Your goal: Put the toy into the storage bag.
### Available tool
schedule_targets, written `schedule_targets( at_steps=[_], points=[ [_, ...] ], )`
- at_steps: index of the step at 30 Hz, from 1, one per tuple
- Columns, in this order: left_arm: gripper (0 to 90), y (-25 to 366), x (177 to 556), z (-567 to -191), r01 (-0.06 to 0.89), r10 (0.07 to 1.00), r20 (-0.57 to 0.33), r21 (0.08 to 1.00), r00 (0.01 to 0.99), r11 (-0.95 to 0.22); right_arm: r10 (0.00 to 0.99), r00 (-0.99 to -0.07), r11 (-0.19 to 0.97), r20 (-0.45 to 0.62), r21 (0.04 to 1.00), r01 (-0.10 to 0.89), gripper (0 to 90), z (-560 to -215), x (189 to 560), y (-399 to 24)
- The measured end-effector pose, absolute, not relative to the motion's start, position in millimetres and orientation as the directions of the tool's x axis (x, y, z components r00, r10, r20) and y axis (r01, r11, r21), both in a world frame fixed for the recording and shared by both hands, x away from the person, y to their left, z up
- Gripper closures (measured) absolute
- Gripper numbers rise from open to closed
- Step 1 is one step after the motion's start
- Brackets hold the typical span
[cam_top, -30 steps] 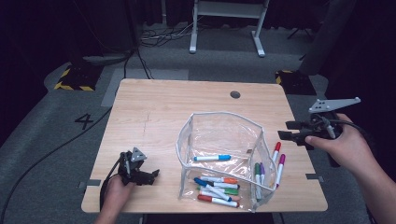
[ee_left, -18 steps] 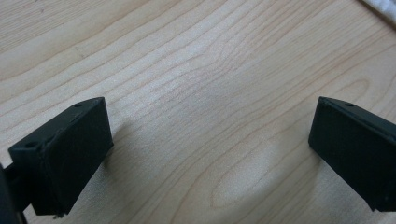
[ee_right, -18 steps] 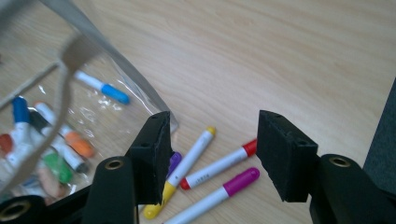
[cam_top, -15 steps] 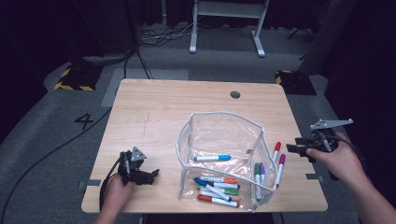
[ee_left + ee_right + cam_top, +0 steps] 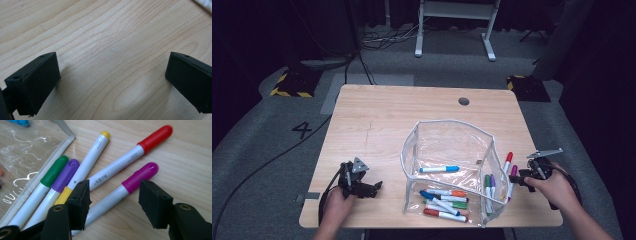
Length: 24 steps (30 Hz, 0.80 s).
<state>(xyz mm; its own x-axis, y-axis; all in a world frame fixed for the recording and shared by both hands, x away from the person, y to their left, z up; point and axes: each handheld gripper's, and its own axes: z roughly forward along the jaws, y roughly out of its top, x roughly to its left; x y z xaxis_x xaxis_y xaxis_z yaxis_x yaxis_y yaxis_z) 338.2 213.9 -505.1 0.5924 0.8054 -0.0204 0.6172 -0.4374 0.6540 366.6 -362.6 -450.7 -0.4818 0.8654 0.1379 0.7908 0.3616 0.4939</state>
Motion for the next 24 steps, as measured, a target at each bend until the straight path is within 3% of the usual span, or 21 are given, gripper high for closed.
schedule_targets(
  at_steps=[9,18,24],
  points=[
    [0.0,214,338,-505,0.618,0.807,-0.024,0.656,0.59,-0.433,0.893,-0.432,0.332,0.129,0.458,0.824,52.0,-470,369,-366],
    [0.0,214,338,-505,0.617,0.806,-0.02,0.654,0.592,-0.437,0.929,-0.367,0.314,0.056,0.407,0.858,75.3,-467,369,-381],
    [0.0,214,338,-505,0.616,0.805,-0.02,0.656,0.593,-0.437,0.941,-0.333,0.283,0.064,0.392,0.875,76.7,-466,368,-387]
  ],
)
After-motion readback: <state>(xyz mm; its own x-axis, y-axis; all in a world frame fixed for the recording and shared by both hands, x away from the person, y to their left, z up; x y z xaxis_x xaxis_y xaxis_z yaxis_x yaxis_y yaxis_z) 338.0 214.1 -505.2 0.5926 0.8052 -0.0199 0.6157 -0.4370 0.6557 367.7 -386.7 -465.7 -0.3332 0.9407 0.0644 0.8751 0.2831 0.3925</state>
